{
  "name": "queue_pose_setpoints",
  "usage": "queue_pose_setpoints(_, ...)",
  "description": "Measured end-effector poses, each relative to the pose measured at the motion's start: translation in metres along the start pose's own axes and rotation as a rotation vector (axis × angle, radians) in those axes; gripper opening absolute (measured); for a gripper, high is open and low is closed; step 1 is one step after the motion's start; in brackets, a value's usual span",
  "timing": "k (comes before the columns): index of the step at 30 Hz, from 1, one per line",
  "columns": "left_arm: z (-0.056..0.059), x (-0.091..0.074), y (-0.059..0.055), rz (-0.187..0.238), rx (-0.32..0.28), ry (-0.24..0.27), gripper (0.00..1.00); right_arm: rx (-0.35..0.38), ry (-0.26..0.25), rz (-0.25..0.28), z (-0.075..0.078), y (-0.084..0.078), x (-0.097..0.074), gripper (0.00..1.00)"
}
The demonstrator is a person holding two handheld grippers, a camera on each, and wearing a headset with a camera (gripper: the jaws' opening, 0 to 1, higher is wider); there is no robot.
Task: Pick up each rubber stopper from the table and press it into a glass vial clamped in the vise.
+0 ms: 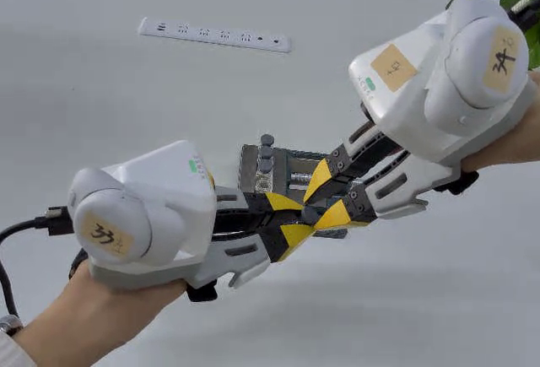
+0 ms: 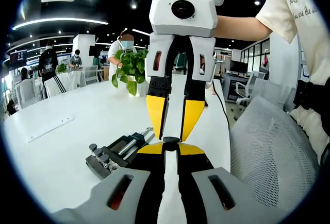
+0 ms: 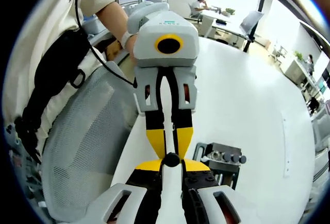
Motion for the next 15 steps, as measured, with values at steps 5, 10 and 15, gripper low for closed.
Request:
queue_pose_setpoints(5,0.0004,0.0005,0.001,0.003,0.0,0.0,0.04,0.005,0.0,-0.002,-0.0004,-0.0003,-0.0005,0.08)
queue_pose_setpoints(10,0.0002,-0.0002,0.0002,0.011,-0.007,0.007,0.04,0.021,-0.003,-0.004,-0.0002,-0.0004,-0.0004,0.08)
queue_pose_setpoints(15,0.0,-0.0009,-0.0008,0.017,-0.013,0.012,0.04,0.03,0.001,-0.001,-0.0001,-0.0001,-0.0004,0.08)
Point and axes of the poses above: the centre of the closed fingertips' face, and the gripper's own axes: x roughly forward along the fingers, z roughly to its right, y roughly out of its top, the point moved 10 cm from there along -x, roughly backward along the fingers, and after that the axes turned 13 degrees about -y, right-handed, at the moved point
